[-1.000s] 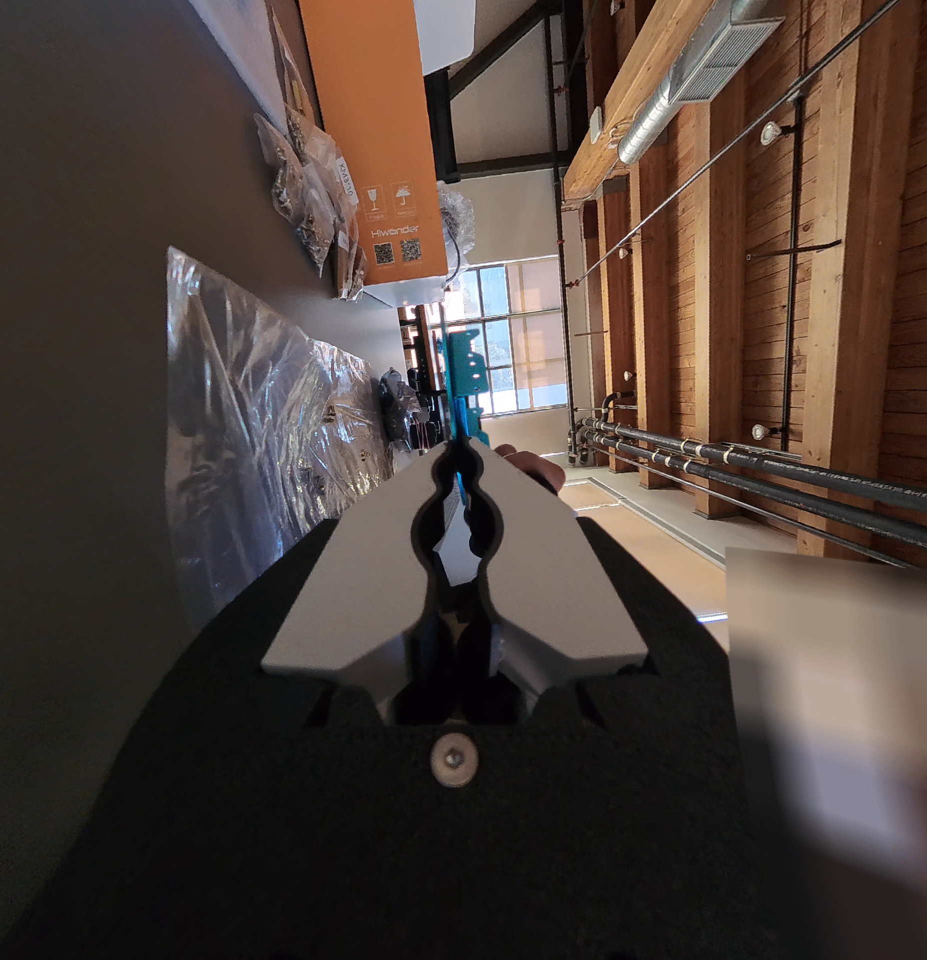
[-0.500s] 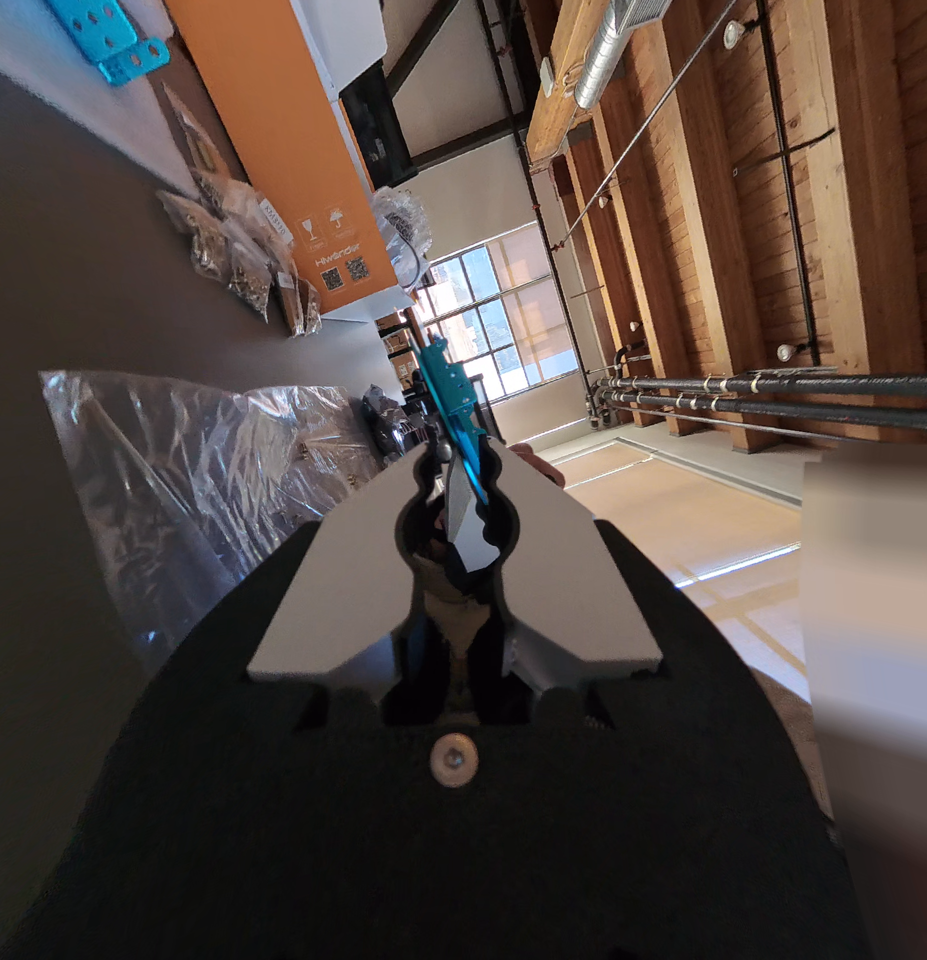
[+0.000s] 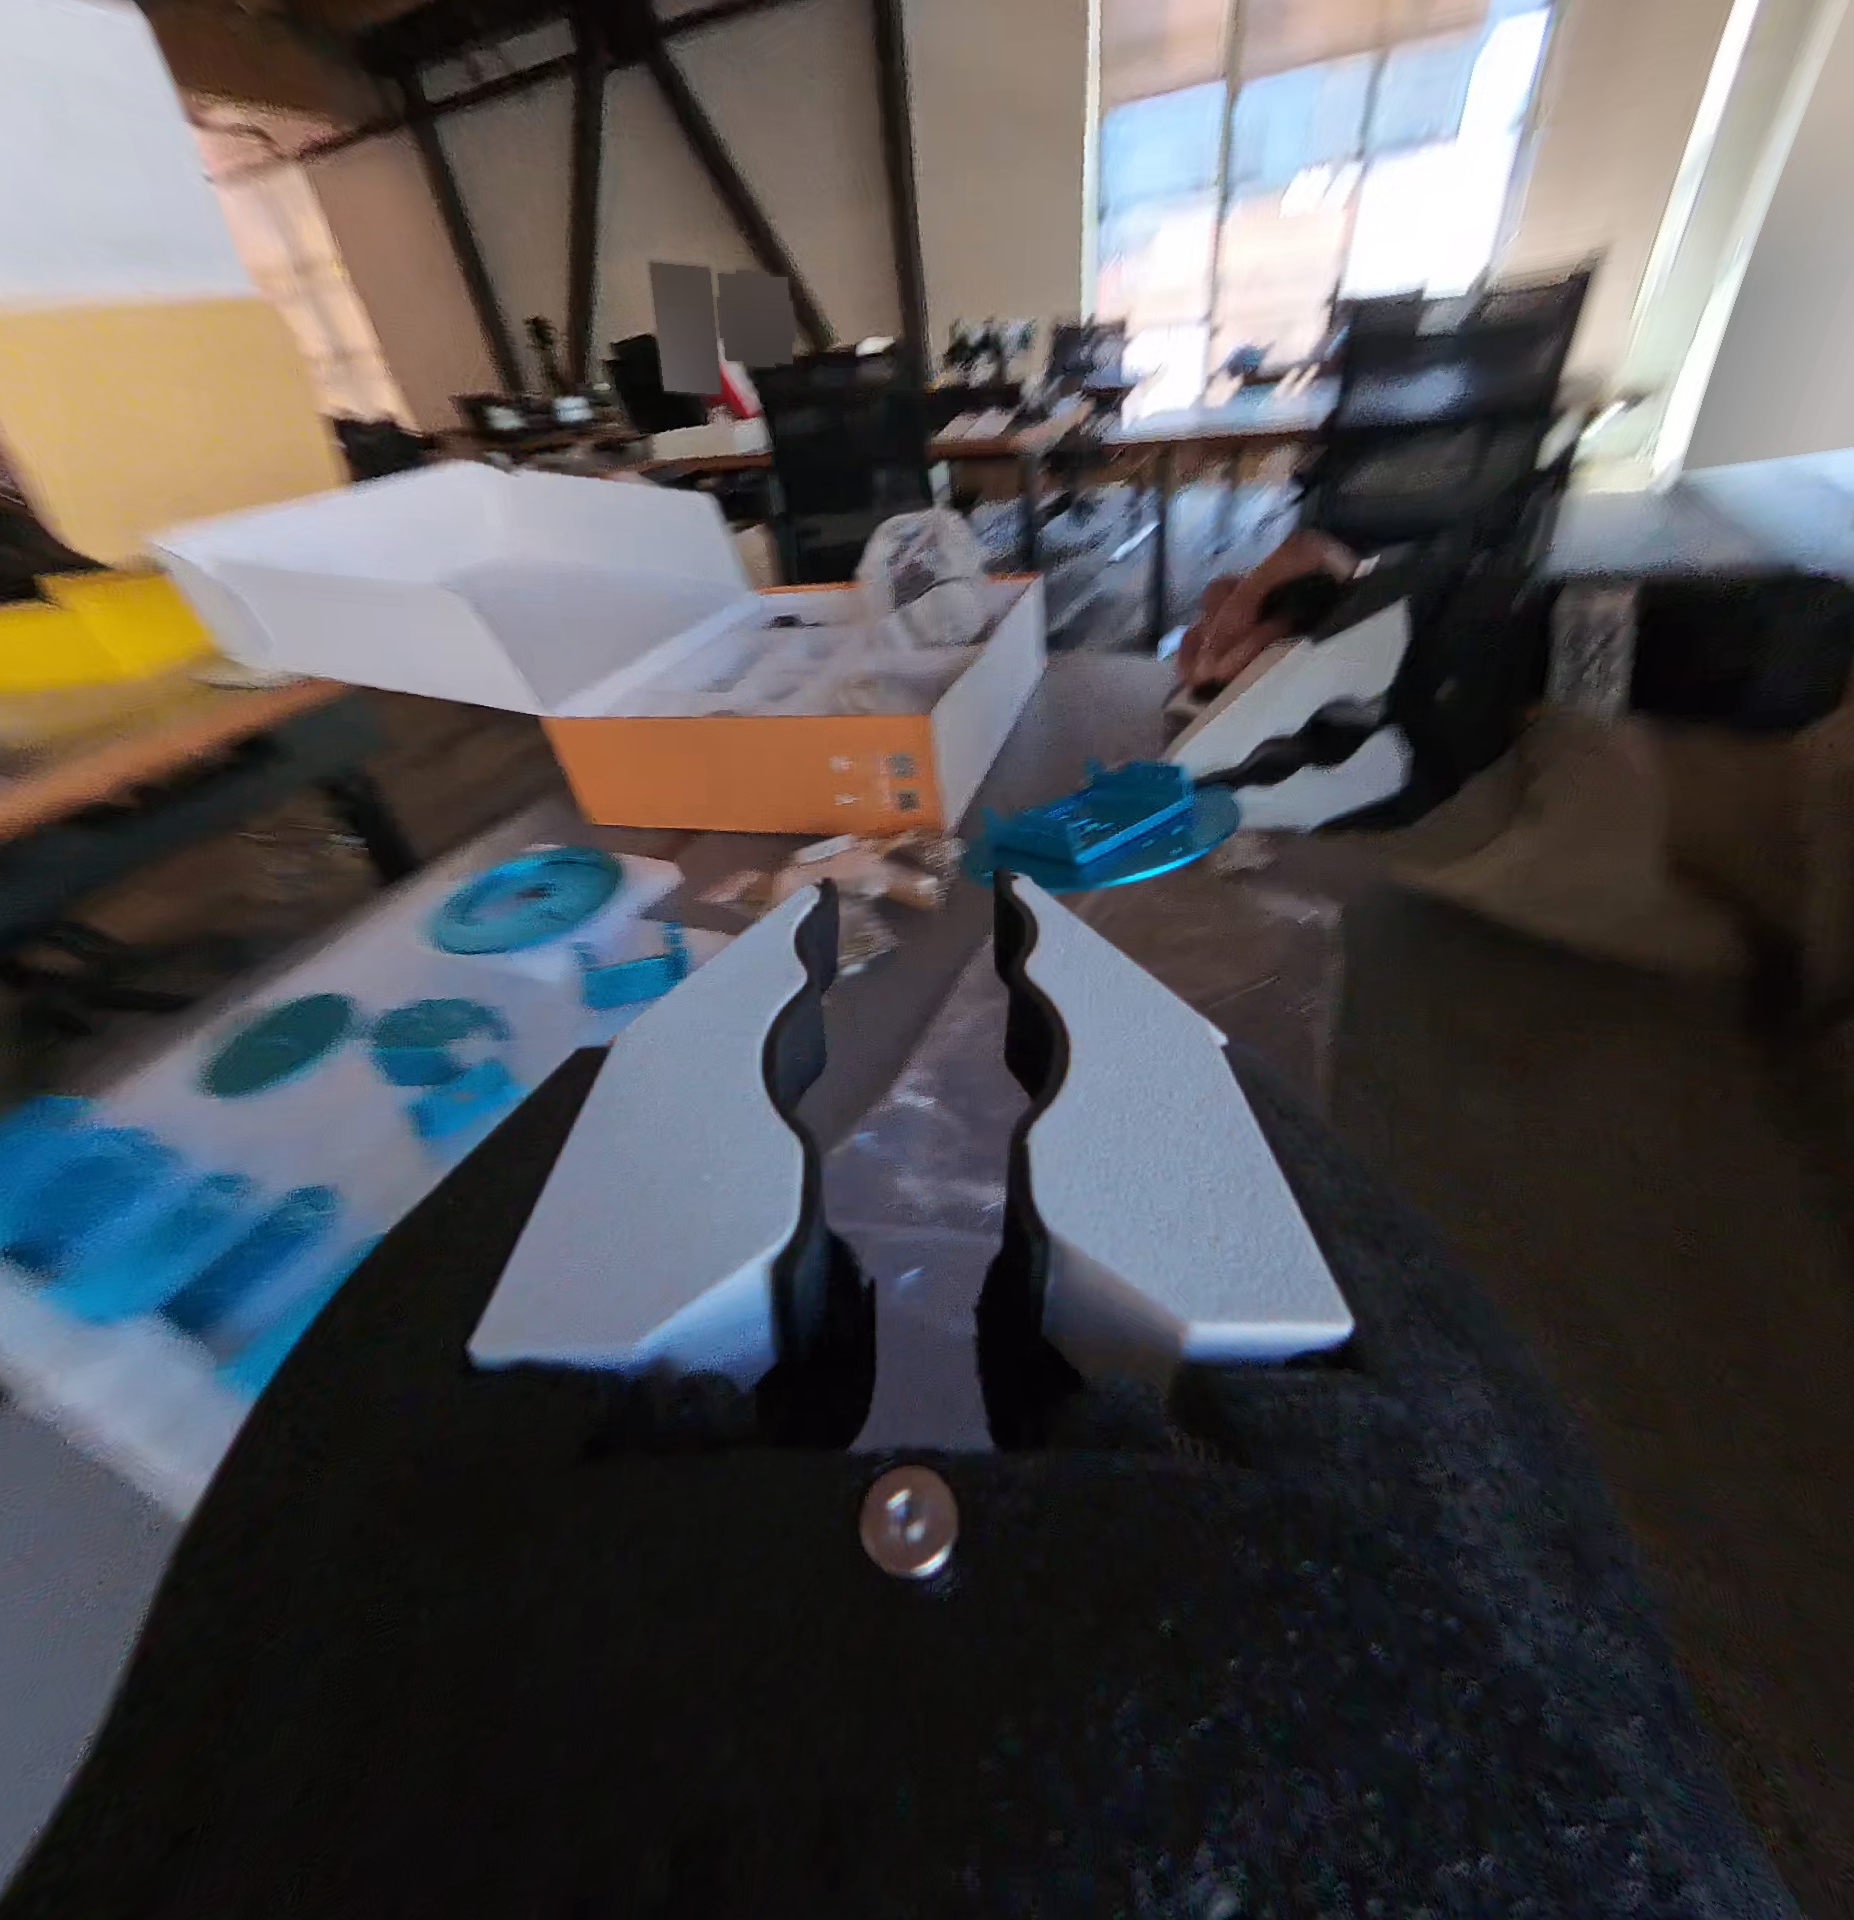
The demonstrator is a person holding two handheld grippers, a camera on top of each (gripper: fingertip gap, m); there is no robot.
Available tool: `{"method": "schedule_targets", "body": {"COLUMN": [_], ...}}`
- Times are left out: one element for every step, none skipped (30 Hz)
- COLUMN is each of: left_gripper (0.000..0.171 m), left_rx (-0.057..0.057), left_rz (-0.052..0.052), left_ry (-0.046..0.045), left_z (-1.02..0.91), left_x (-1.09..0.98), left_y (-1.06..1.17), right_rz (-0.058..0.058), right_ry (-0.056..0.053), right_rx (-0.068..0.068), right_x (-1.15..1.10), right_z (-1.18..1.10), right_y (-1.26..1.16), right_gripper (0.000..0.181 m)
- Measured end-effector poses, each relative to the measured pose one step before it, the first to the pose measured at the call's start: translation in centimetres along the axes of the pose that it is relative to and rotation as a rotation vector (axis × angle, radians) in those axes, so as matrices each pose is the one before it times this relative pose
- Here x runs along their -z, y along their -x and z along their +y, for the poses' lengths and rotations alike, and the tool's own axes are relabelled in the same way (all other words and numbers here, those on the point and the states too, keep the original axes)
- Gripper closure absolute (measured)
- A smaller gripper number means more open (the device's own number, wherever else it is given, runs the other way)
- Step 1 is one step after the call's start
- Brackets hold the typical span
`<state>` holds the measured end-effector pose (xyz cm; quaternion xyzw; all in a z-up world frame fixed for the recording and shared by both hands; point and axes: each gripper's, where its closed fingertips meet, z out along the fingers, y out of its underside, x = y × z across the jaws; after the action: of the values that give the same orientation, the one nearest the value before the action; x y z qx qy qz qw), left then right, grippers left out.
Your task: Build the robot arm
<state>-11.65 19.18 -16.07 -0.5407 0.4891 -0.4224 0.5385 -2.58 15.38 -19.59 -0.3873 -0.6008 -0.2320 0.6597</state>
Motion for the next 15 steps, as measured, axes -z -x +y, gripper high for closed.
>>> {"method": "schedule_targets", "body": {"left_gripper": [0.143,0.143,0.144,0.151,0.146,0.137,0.136,0.136,0.135,0.134,0.133,0.133,0.131,0.13,0.13], "left_rx": [-0.1068,-0.1064,-0.1008,-0.0892,-0.0758,-0.0695,-0.0725,-0.0751,-0.0675,-0.0575,-0.0504,-0.0455,-0.0412,-0.0328,-0.0263], "left_rz": [-0.0501,-0.0494,-0.0299,-0.0194,0.012,0.0306,0.0125,0.0126,0.0178,0.0119,0.0118,0.0092,0.0065,0.0046,0.0009], "left_ry": [0.02545,-0.0001,0.00487,0.0483,0.09475,0.08956,0.04795,0.02286,0.0192,0.01693,0.01082,0.01251,0.01907,0.01745,0.01543], "left_z": [-0.622,-0.912,-0.856,-0.36,0.276,0.314,-0.141,-0.428,-0.462,-0.503,-0.537,-0.425,-0.248,-0.162,-0.067], "left_x": [0.701,0.759,0.683,0.447,0.117,-0.129,-0.209,-0.27,-0.399,-0.511,-0.561,-0.632,-0.695,-0.687,-0.69], "left_y": [-0.161,-0.112,-0.281,-0.238,-0.548,-0.793,-0.618,-0.727,-0.789,-0.628,-0.555,-0.43,-0.317,-0.215,-0.111], "right_rz": [-0.0203,-0.0016,0.0139,-0.0035,0.0031,0.0093,0.0011,-0.0044,-0.0032,0.0005,-0.0025,-0.001,0.0003,-0.0043,-0.0032], "right_ry": [-0.0344,-0.0162,-0.0053,-0.0076,0.003,0.006,0.0046,0.0096,0.0066,0.003,0.0054,0.0066,0.0029,0.0031,0.0064], "right_rx": [-0.0193,-0.0177,-0.0035,0.0057,0.0109,0.0119,0.0088,0.0066,0.0088,0.0109,0.0079,0.0038,0.0042,0.004,0.0053], "right_x": [0.221,0.18,0.167,0.118,0.074,0.047,0.0,-0.04,-0.032,-0.022,-0.028,-0.049,-0.029,-0.041,-0.041], "right_z": [-0.422,-0.193,-0.09,-0.119,-0.003,0.024,0.02,0.076,0.019,-0.025,0.021,0.055,0.03,0.032,0.085], "right_y": [-0.124,-0.289,-0.387,-0.078,-0.106,-0.157,-0.035,0.048,0.07,0.054,0.093,0.064,0.048,0.114,0.108], "right_gripper": [0.181,0.181,0.181,0.181,0.181,0.181,0.181,0.181,0.181,0.181,0.181,0.181,0.181,0.181,0.181]}}
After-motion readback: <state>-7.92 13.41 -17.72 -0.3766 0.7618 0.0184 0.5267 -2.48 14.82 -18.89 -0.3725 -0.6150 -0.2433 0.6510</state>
